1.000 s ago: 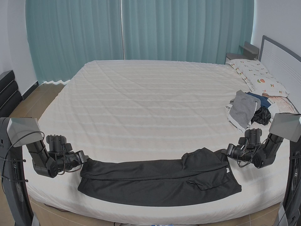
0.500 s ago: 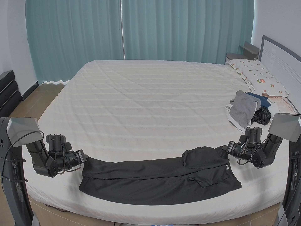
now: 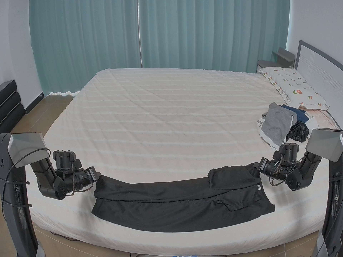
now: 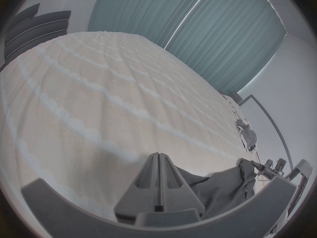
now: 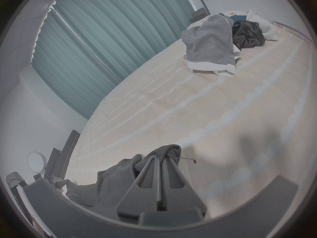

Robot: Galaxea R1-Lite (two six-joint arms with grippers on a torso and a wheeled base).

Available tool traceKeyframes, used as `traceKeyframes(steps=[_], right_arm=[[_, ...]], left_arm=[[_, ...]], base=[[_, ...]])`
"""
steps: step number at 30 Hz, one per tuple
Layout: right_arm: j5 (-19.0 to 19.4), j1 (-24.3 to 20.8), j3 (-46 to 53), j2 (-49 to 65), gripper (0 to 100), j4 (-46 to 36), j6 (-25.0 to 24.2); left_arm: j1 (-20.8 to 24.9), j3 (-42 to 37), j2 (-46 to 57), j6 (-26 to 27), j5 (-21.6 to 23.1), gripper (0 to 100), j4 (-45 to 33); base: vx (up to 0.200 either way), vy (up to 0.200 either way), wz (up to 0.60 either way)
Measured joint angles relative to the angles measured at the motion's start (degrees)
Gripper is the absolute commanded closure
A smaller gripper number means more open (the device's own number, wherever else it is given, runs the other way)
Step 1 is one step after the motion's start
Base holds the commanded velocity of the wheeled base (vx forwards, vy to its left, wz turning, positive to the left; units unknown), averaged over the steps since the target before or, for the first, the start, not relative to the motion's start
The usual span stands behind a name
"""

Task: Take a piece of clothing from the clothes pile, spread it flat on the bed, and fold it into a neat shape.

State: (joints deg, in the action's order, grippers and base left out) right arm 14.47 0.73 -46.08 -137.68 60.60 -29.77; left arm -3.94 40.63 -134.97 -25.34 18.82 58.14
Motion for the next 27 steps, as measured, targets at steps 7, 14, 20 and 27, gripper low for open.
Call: traceKeyframes(steps=[7,14,20,27], right_arm=[[-2.2,0.0,-1.2,-0.9,100,1.9,-0.6],[-2.3,0.0,-1.9,-1.8,100,2.1,-0.7],[-2.4,0.0,-2.7,-2.6,100,2.1,-0.6],[-2.5,-0.1,-2.8,-3.4,0,2.0,-0.6]], left_arm=[[0.1,3.4,-1.2,-3.1,-3.9,100,0.1],[0.9,4.7,-3.0,-3.2,-4.2,100,0.1],[2.0,6.6,-4.5,-3.7,-6.9,100,0.1],[2.7,8.4,-5.7,-5.9,-9.5,0,0.2]], base=[[0.0,0.0,0.0],[0.0,0.0,0.0],[0.0,0.0,0.0],[0.0,0.0,0.0]])
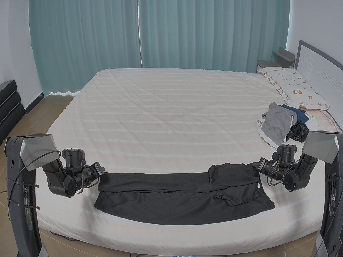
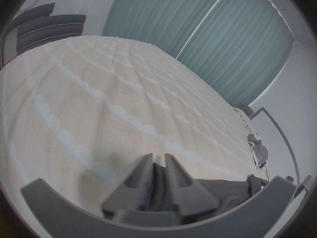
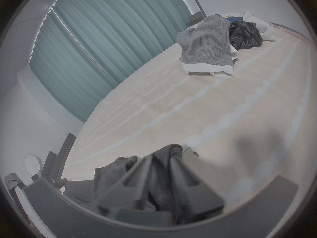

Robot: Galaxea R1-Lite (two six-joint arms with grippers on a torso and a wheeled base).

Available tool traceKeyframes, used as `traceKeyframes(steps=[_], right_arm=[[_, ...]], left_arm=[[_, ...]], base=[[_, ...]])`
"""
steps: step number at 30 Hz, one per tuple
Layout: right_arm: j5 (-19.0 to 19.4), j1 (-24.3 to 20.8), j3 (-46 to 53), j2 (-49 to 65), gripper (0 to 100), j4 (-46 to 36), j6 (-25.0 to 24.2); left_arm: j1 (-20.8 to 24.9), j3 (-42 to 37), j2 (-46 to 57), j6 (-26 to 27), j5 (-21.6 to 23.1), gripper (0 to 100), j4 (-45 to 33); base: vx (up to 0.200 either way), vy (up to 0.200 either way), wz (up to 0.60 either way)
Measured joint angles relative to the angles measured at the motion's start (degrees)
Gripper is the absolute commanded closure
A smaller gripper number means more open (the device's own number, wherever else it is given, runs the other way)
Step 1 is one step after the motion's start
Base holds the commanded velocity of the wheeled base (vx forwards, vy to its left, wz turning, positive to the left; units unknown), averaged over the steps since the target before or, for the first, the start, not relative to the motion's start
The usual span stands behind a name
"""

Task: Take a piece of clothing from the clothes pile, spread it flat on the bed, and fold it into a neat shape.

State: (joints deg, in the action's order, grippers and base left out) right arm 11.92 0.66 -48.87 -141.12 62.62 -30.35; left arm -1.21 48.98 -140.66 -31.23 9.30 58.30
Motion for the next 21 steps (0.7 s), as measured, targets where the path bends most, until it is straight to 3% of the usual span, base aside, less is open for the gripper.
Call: traceKeyframes(steps=[11,21], right_arm=[[0.2,0.9,1.2,1.7,0,-0.2,-0.6],[0.1,0.5,8.4,10.3,0,-0.9,-1.7]], left_arm=[[0.0,-1.3,0.4,-0.1,0.8,0,0.0],[-1.8,-7.4,9.1,-0.2,7.0,0,-0.4]], base=[[0.0,0.0,0.0],[0.0,0.0,0.0]])
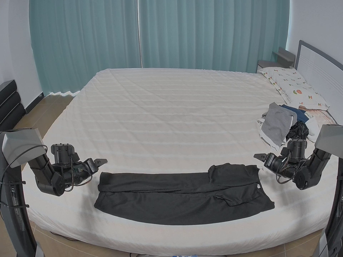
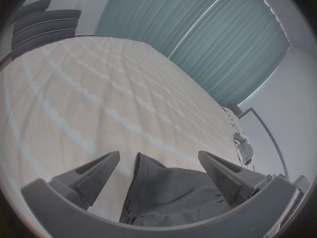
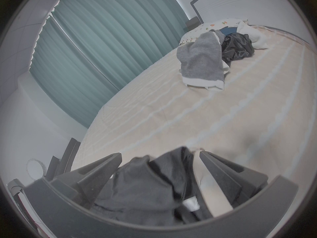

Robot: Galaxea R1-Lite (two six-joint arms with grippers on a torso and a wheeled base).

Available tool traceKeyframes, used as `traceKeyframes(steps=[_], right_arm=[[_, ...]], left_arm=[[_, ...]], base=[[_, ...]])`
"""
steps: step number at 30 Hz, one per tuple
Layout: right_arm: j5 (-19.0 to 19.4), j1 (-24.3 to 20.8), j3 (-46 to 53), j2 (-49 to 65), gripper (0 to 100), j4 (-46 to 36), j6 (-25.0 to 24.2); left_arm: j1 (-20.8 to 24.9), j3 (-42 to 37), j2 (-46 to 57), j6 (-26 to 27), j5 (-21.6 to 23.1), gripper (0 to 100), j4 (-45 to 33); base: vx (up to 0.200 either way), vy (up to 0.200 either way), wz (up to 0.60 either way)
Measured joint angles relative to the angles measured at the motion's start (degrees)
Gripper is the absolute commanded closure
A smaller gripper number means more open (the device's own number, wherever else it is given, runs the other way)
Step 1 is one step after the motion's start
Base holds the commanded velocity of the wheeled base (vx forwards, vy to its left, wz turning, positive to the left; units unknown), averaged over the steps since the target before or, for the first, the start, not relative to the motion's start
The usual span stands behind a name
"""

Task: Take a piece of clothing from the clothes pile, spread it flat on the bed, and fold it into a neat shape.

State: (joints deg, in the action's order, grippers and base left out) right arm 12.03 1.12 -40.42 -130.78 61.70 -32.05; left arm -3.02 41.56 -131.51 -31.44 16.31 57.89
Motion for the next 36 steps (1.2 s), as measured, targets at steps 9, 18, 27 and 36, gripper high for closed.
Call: traceKeyframes(steps=[9,18,27,36], right_arm=[[-3.9,-6.7,15.5,10.4,0,0.2,-13.4],[-8.0,-10.5,25.3,17.6,0,1.0,-16.4],[-9.7,-12.0,28.9,19.9,0,1.7,-16.7],[-9.6,-11.9,30.9,19.5,0,4.5,-16.7]], left_arm=[[0.9,-3.2,6.2,0.2,0.6,0,-3.8],[3.5,-9.6,9.6,-1.9,-0.3,0,-9.1],[5.2,-11.9,6.5,-4.3,-10.2,0,-9.0],[6.8,-15.4,4.6,-4.5,-10.4,0,-8.7]], base=[[0.0,0.0,0.0],[0.0,0.0,0.0],[0.0,0.0,0.0],[0.0,0.0,0.0]])
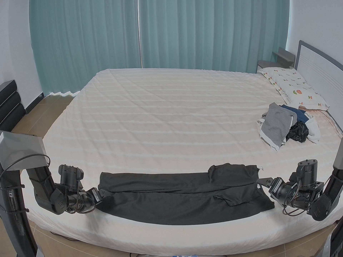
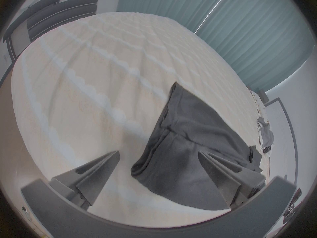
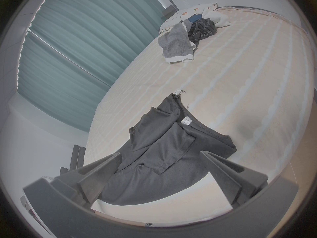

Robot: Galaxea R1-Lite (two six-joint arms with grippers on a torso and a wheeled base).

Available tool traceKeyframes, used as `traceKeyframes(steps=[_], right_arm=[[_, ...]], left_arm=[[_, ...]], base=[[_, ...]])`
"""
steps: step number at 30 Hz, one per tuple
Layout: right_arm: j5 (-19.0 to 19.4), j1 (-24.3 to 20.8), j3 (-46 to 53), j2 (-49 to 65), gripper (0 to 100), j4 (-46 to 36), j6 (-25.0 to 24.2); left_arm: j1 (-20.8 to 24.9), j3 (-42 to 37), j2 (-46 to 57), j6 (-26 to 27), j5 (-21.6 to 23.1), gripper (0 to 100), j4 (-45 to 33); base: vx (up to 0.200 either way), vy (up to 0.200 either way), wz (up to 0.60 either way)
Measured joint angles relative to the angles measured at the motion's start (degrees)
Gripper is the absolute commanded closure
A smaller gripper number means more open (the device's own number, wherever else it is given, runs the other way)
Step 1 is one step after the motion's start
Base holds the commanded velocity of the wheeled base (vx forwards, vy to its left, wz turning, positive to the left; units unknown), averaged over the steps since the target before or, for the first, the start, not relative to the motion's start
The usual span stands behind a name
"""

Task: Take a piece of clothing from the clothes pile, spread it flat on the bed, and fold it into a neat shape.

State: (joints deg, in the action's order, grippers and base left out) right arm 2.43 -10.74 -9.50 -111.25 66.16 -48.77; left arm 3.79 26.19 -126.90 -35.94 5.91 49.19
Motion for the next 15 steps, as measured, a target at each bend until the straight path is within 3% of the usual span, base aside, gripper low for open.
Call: traceKeyframes(steps=[13,15], right_arm=[[0.1,0.0,0.6,-2.0,0,1.1,0.0],[0.1,0.0,0.8,-2.1,0,1.1,0.0]], left_arm=[[2.0,-3.4,0.4,-0.1,-0.1,0,5.2],[2.3,-3.6,0.5,-0.2,-0.1,0,5.3]], base=[[0.0,0.0,0.0],[-0.2,0.0,0.0]])
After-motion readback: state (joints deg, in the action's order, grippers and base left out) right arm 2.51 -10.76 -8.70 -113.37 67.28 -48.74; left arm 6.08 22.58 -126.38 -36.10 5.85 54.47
